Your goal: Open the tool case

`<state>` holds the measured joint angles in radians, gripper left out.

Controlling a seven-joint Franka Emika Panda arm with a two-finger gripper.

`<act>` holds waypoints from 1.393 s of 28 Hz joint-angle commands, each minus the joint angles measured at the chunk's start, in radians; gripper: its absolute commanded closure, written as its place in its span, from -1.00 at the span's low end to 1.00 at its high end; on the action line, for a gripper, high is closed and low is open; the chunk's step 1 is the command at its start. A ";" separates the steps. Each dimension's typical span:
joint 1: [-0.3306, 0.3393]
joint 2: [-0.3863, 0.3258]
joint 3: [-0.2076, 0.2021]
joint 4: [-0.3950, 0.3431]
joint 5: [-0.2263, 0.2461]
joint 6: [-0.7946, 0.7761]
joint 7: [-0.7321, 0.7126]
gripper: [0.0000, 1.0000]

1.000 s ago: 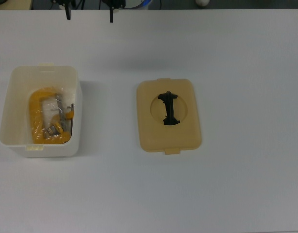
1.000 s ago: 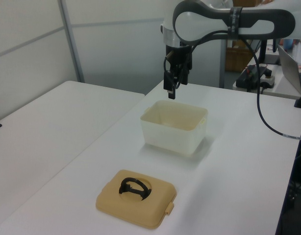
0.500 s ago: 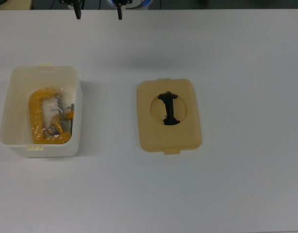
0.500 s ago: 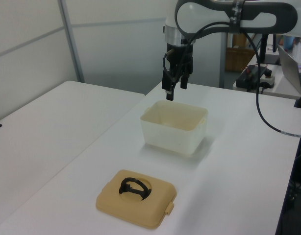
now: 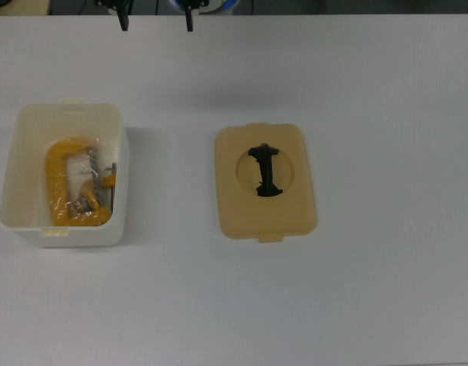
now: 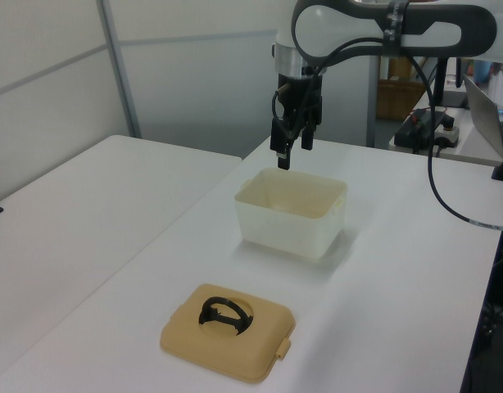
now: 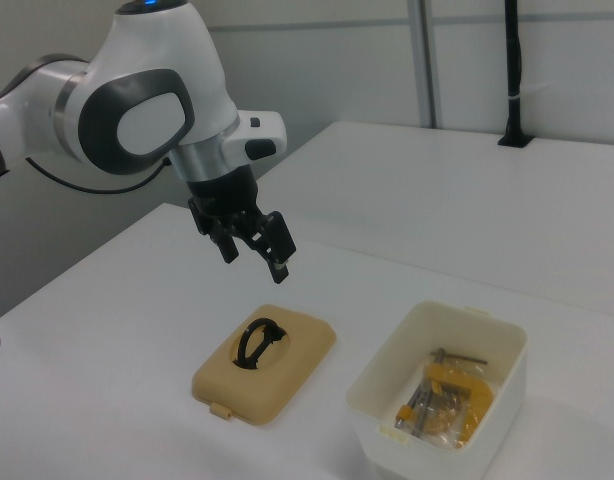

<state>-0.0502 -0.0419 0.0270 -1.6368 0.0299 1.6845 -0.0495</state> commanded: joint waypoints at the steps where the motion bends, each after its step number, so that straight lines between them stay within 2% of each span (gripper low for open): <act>1: 0.003 -0.010 0.002 -0.012 -0.002 -0.016 0.000 -1.00; 6: 0.001 0.010 0.002 -0.008 -0.002 0.001 -0.043 -1.00; 30: 0.010 0.013 0.007 -0.009 -0.004 0.000 -0.038 -1.00; 34: 0.053 0.014 -0.007 -0.011 -0.004 0.000 -0.036 -1.00; 39: 0.064 0.014 -0.015 -0.012 -0.015 0.000 -0.036 -1.00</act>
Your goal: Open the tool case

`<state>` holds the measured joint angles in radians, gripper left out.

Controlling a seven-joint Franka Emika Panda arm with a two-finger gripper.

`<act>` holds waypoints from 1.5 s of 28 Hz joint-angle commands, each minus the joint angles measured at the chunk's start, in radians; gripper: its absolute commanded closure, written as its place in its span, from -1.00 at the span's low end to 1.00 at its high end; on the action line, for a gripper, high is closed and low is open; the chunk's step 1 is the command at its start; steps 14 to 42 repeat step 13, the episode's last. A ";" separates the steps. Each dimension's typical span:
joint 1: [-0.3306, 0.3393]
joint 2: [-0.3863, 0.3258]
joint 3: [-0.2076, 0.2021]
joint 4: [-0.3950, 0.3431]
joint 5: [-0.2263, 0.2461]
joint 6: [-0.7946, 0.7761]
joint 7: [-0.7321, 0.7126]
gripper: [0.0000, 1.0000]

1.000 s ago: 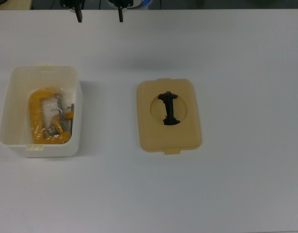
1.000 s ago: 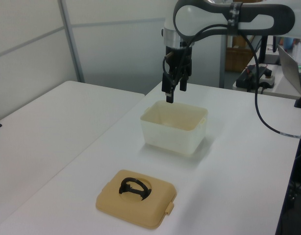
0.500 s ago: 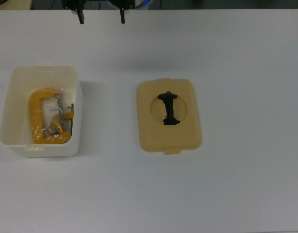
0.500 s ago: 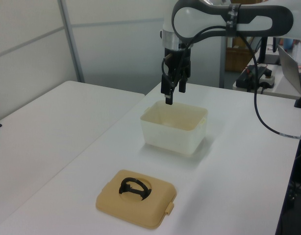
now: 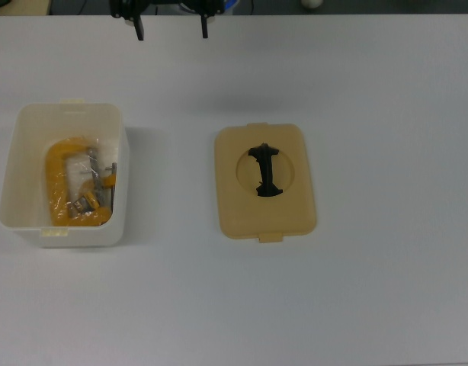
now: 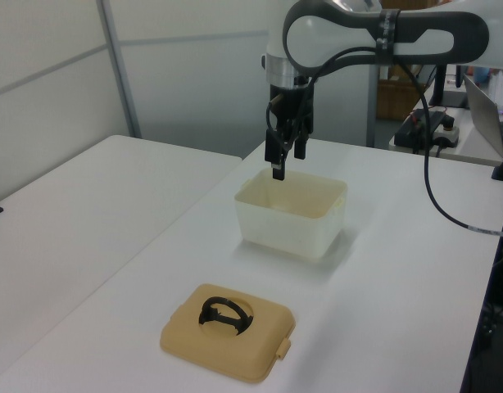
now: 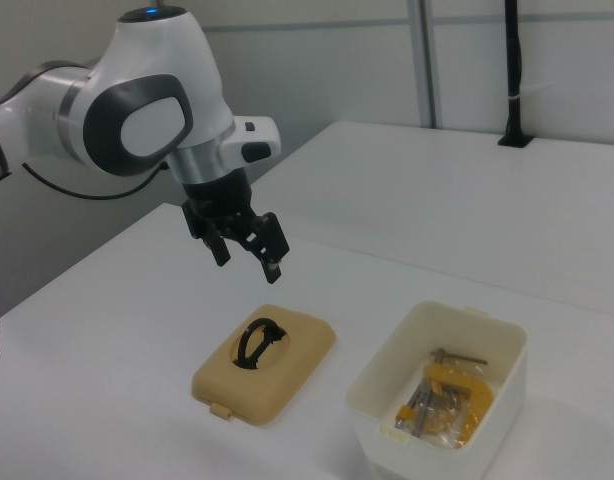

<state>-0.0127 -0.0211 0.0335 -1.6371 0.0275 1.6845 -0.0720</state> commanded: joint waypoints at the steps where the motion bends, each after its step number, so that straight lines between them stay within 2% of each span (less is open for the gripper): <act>1: 0.030 -0.007 -0.023 -0.012 -0.012 0.000 -0.014 -1.00; 8: 0.059 -0.007 -0.052 -0.012 -0.012 0.000 -0.014 -1.00; 42: 0.059 -0.005 -0.052 -0.012 -0.012 0.000 -0.012 -1.00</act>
